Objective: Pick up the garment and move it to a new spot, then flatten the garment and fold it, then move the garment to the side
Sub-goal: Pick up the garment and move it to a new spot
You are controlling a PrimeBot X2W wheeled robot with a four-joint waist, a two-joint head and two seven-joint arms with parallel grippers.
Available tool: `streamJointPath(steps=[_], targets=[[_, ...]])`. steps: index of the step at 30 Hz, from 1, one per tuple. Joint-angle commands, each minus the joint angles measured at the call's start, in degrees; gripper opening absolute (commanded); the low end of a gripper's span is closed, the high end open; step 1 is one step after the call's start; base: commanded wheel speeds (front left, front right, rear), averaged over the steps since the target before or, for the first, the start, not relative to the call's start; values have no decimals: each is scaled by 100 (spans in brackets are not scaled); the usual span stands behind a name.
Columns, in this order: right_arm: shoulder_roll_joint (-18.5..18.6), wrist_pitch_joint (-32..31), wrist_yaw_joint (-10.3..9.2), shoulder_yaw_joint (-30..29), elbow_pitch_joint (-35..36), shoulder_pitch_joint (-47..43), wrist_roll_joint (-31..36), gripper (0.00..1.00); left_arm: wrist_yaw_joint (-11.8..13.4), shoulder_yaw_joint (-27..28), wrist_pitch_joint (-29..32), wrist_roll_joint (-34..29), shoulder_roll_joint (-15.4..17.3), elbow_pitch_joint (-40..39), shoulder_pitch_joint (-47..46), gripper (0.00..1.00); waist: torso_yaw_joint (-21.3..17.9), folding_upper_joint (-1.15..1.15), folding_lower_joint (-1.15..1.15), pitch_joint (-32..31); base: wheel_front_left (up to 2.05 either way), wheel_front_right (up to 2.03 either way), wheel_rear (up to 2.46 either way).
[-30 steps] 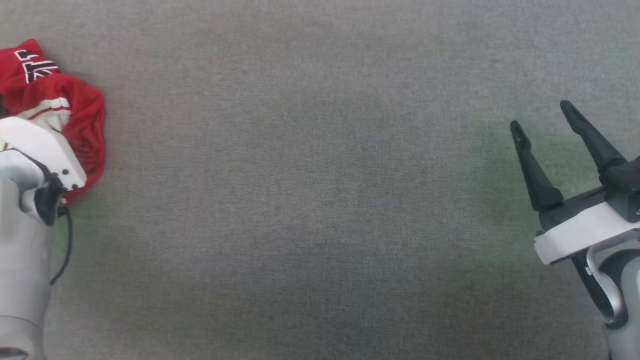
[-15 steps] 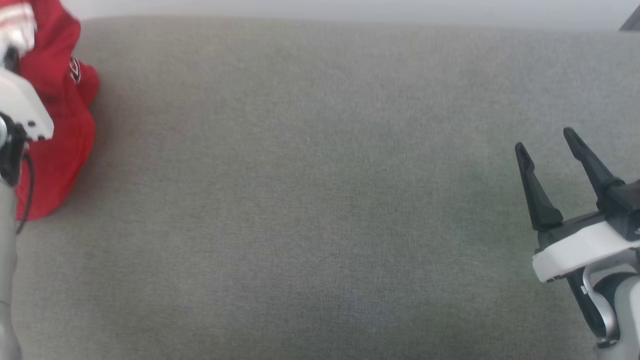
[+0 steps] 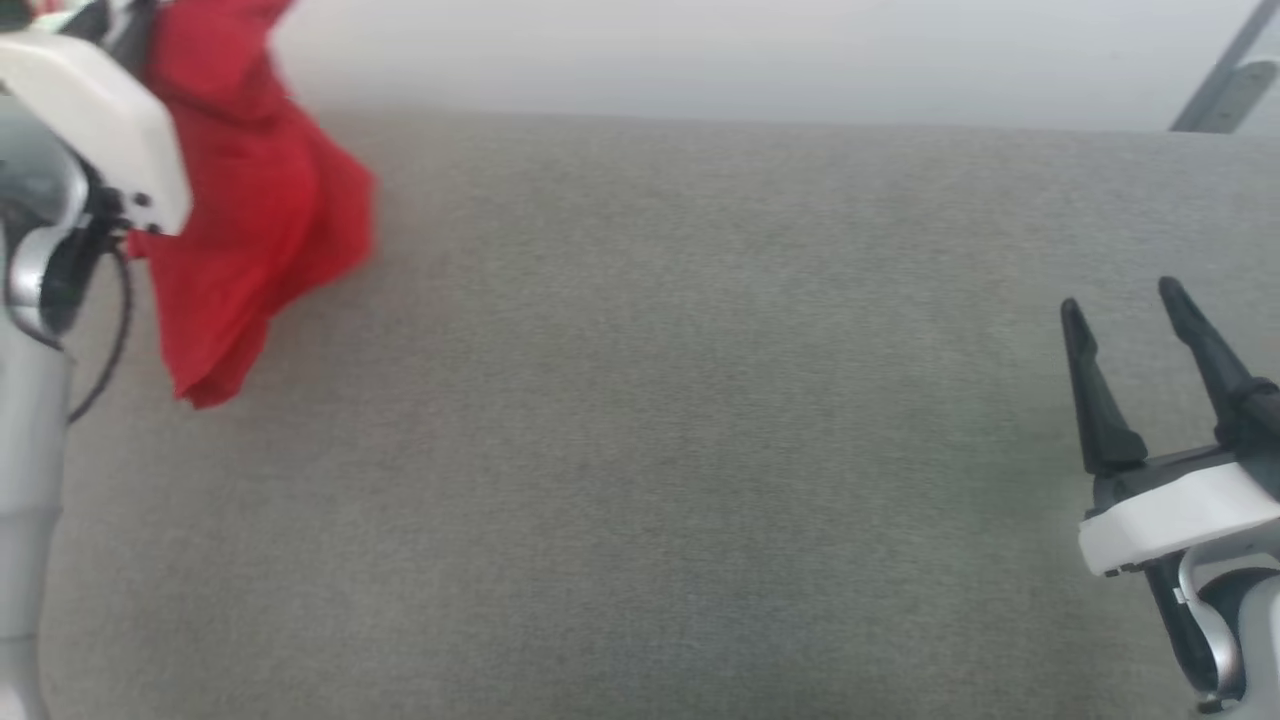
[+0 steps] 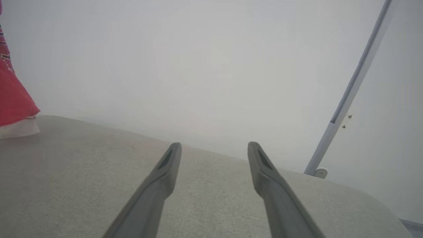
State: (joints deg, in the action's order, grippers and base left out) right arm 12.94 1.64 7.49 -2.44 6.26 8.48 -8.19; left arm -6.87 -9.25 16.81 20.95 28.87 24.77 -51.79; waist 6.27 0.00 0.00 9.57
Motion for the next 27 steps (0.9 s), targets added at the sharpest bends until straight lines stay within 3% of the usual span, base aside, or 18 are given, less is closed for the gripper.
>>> streamJointPath(steps=[1, 9, 14, 21, 27], targets=[[-25, 44, 0, -53, 15, -30, 15, 100, -13, -24, 171, 122, -7, -269, 123, 0, -107, 0, 0, -40, 0, 0, 0], [-207, 195, 0, -418, -72, -53, 89, 100, 76, -430, 1446, 398, -116, -2290, 763, 0, -682, 0, 0, 3, 0, 0, 0], [-307, 303, 0, -559, -256, -21, 118, 100, 162, -779, 2003, 438, -233, -3018, 1079, 0, -1137, 0, 0, 119, 0, 0, 0], [-468, 470, 0, -536, -555, -35, 59, 100, 335, -1267, 2559, 480, -444, -3231, 1648, 0, -1632, 0, 0, 257, 0, 0, 0], [-519, 672, 0, -454, -944, -11, -11, 100, 366, -1649, 2586, 400, -524, -2804, 2212, 0, -1936, 0, 0, 343, 0, 0, 0]])
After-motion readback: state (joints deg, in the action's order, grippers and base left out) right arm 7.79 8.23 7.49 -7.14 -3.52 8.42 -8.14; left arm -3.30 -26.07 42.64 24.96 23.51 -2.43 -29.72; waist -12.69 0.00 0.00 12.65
